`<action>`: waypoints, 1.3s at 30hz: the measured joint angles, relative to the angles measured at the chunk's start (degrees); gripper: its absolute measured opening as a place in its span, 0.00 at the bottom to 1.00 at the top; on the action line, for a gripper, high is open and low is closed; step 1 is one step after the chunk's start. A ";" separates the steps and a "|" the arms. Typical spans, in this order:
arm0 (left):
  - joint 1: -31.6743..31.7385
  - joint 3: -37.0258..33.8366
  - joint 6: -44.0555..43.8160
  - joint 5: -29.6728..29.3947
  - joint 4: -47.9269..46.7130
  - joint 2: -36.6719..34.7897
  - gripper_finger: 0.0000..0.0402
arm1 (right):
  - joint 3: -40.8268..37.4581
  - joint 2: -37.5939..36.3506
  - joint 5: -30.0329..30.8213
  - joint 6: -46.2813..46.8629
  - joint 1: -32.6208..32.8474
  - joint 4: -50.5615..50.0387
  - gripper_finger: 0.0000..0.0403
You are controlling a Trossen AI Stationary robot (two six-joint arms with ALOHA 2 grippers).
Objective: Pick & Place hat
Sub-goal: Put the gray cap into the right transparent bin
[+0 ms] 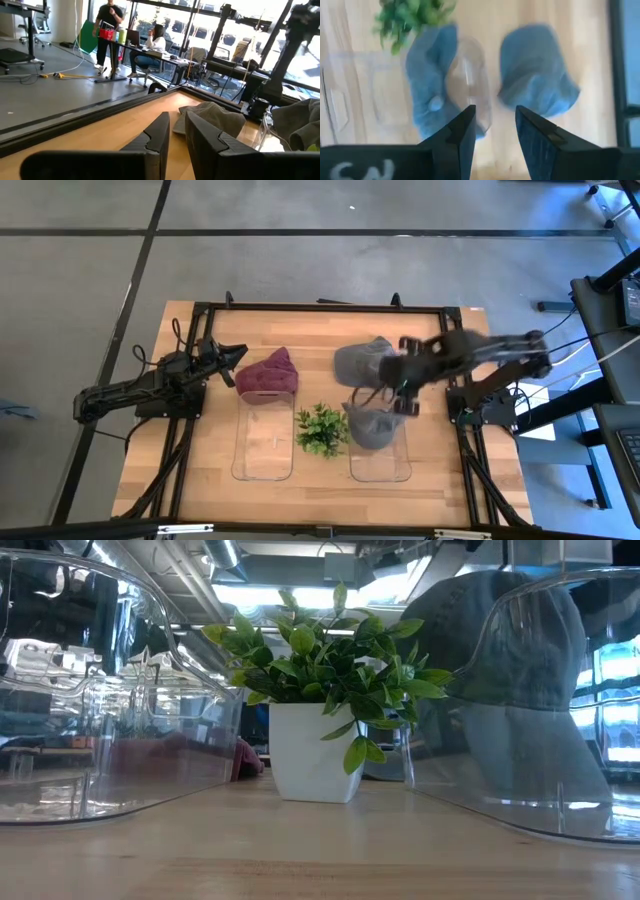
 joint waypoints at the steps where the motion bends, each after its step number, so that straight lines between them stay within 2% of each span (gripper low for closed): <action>1: -0.01 0.00 0.65 -0.03 0.00 0.02 0.14 | -0.71 -1.45 -0.01 -1.99 -1.81 1.94 0.35; 4: 0.00 0.00 2.23 -0.02 0.00 0.00 0.14 | -4.01 -4.64 -1.49 -8.36 -7.47 8.87 0.34; 9: -0.02 -0.02 2.70 -0.51 0.06 0.00 0.14 | -10.35 -6.31 -11.18 -15.99 -18.12 18.04 0.34; 13: 0.00 -0.01 2.74 -4.71 0.42 0.02 0.14 | -17.26 -6.02 -13.90 -12.82 -26.35 26.88 0.34; 18: -0.02 0.00 2.77 -6.39 0.48 0.02 0.14 | -24.69 -5.96 -12.42 -7.51 -34.25 34.89 0.34; 27: 0.00 0.00 2.77 -6.54 0.50 0.00 0.14 | -33.49 -6.07 -11.91 4.65 -40.17 31.73 0.36; 35: -0.01 0.00 1.62 -6.10 0.50 0.01 0.14 | -44.95 -6.02 -15.52 15.53 -43.21 29.24 0.54; 39: -0.02 0.00 1.46 -6.54 0.50 0.02 0.14 | -49.60 -7.45 -12.54 19.53 -43.26 29.40 0.61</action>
